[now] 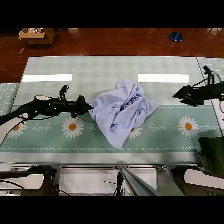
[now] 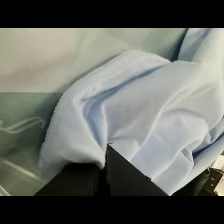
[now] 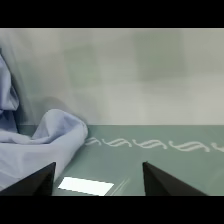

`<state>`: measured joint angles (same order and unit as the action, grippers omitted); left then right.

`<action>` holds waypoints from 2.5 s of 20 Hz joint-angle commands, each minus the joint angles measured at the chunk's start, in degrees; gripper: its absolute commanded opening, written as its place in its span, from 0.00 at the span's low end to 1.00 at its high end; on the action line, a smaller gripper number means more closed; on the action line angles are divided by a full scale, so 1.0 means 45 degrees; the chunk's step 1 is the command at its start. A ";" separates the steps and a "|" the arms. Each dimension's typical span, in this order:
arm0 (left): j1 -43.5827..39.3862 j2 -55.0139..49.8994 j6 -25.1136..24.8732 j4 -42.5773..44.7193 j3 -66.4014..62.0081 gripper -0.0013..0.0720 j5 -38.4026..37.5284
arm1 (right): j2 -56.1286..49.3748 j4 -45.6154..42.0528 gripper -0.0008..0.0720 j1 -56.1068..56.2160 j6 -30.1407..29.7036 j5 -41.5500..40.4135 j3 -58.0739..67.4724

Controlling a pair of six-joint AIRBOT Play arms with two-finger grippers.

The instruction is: Fold the shirts.

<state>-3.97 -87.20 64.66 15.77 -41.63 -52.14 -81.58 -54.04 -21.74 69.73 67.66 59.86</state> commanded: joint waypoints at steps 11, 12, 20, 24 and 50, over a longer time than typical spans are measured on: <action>0.0189 -0.0015 -0.0534 -0.0282 -0.0053 0.05 -0.0797 | -0.2424 0.2647 0.05 0.3725 -0.0646 -0.0884 -0.0704; 0.0189 0.0005 -0.0942 -0.0350 -0.0228 0.04 -0.0962 | -0.2331 0.2812 0.05 0.3813 -0.0806 -0.0675 -0.0665; 0.1107 0.3711 -0.1214 -0.0374 -0.4614 0.04 -0.1579 | 0.2395 0.2744 0.05 0.1739 -0.1506 0.1166 0.2093; 0.2492 0.6057 -0.1195 -0.0374 -0.7650 0.04 -0.1574 | 0.4765 0.2749 0.05 0.0680 -0.0515 0.0685 0.4182; 0.3337 1.5416 0.6173 1.0516 -1.0282 0.04 -0.8864 | 1.0229 -0.1763 0.05 0.0675 0.5158 0.8602 0.9180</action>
<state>11.00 -18.33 90.15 61.19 -88.09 -83.05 -35.59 -59.75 -18.76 92.25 101.47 101.12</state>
